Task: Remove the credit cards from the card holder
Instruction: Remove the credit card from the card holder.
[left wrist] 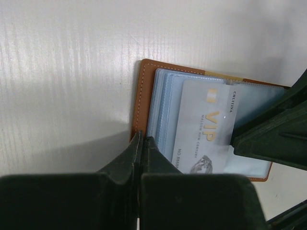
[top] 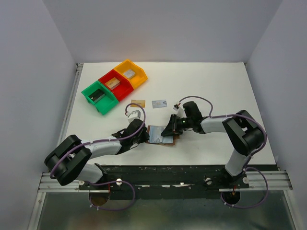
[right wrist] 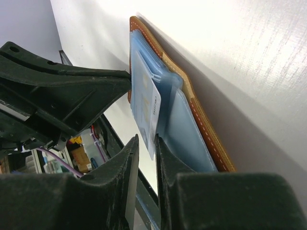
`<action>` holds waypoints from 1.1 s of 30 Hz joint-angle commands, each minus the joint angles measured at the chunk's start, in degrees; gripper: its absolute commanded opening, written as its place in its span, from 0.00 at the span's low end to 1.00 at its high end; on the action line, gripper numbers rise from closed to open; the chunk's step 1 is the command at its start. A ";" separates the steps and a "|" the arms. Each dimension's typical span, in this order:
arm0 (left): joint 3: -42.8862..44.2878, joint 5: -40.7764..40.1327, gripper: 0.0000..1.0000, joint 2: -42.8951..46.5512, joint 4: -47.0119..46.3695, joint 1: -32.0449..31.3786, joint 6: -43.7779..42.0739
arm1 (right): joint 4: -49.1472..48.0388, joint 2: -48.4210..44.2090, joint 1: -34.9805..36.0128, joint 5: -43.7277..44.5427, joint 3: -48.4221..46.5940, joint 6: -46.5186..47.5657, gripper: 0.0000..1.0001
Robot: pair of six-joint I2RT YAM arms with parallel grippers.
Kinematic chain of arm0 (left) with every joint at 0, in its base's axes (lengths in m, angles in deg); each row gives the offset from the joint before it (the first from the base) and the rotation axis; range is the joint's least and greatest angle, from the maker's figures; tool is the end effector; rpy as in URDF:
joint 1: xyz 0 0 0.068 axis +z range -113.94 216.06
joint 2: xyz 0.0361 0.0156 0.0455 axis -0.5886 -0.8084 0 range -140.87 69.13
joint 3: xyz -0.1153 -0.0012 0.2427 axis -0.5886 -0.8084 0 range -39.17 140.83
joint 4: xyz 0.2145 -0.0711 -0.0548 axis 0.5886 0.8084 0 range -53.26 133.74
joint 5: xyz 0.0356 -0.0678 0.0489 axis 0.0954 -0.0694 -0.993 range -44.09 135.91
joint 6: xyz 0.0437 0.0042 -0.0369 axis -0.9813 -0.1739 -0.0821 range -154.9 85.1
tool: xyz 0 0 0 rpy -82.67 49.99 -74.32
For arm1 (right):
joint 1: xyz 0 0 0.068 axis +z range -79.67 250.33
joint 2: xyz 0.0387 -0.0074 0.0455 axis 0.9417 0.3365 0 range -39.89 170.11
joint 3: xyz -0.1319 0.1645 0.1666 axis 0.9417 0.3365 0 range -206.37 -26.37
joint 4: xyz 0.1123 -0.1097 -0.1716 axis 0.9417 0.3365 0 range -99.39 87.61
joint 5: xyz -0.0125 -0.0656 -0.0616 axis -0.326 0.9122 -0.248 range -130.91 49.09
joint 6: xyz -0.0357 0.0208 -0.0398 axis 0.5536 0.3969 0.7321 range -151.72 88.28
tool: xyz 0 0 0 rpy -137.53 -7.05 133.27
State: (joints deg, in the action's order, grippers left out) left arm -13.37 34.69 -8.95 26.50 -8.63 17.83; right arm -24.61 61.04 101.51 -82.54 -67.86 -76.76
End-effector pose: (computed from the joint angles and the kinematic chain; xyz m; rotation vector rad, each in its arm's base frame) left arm 0.1684 -0.1556 0.1589 -0.2699 2.3607 -0.6393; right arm 0.2465 0.1808 0.1422 -0.0996 2.6003 1.4380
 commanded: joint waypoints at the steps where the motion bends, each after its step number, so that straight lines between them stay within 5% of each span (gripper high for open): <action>1: -1.72 -0.47 0.00 -0.58 5.58 0.13 -0.17 | 1.07 -1.35 0.20 0.67 -0.16 0.92 0.27; 24: -1.11 0.41 0.00 10.23 -0.39 0.13 -7.29 | 4.94 2.26 0.20 1.11 -3.59 2.32 0.35; 33: 3.46 6.03 0.00 2.24 -4.96 0.13 -9.75 | 3.53 3.49 0.20 0.84 -3.51 1.71 0.35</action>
State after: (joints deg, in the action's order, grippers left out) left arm -12.37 37.42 -2.59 24.20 -8.63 9.92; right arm -21.24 63.03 101.51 -82.32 -70.33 -75.19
